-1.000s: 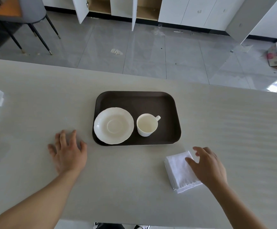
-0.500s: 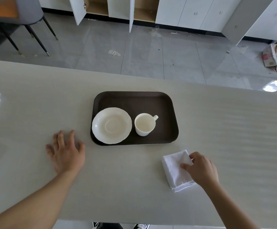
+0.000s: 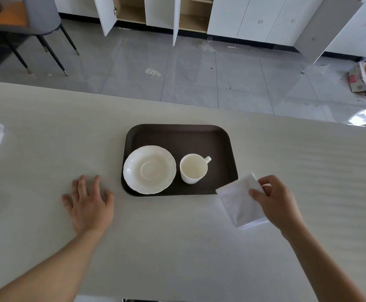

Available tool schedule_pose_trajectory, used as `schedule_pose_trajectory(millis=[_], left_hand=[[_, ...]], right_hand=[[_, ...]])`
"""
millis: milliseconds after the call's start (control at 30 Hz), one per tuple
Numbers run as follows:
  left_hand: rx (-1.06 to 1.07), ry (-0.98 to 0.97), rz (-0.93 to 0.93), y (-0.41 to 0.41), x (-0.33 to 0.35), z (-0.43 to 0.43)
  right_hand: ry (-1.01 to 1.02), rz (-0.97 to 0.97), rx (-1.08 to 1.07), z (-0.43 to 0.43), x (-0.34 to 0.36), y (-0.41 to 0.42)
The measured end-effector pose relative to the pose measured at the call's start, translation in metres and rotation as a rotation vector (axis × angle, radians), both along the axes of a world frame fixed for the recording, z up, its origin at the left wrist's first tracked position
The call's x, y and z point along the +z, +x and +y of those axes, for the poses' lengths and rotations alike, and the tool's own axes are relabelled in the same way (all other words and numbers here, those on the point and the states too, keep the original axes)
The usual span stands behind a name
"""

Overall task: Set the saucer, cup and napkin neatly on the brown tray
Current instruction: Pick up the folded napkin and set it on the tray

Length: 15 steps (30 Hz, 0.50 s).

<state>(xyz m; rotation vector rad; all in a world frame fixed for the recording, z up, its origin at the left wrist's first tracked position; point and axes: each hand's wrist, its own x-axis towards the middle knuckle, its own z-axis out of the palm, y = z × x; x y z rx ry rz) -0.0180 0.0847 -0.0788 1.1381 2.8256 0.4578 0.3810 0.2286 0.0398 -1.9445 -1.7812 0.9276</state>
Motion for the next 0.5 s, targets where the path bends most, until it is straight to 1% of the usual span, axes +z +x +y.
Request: schedule_pose_trajectory(millis=[167,333,500], left_hand=[[0.003,-0.008,0.001,0.0,-0.001,0.0],[0.001,-0.013,0.011,-0.001,-0.002,0.0],[0.004,-0.014,0.016,0.0,-0.002,0.0]], right_hand=[[0.054,0.084,-0.067,0.04,0.005,-0.01],[0.007,0.245,-0.24,0.066,-0.011,-0.027],[-0.055,0.411,-0.423,0.075,-0.033,-0.043]])
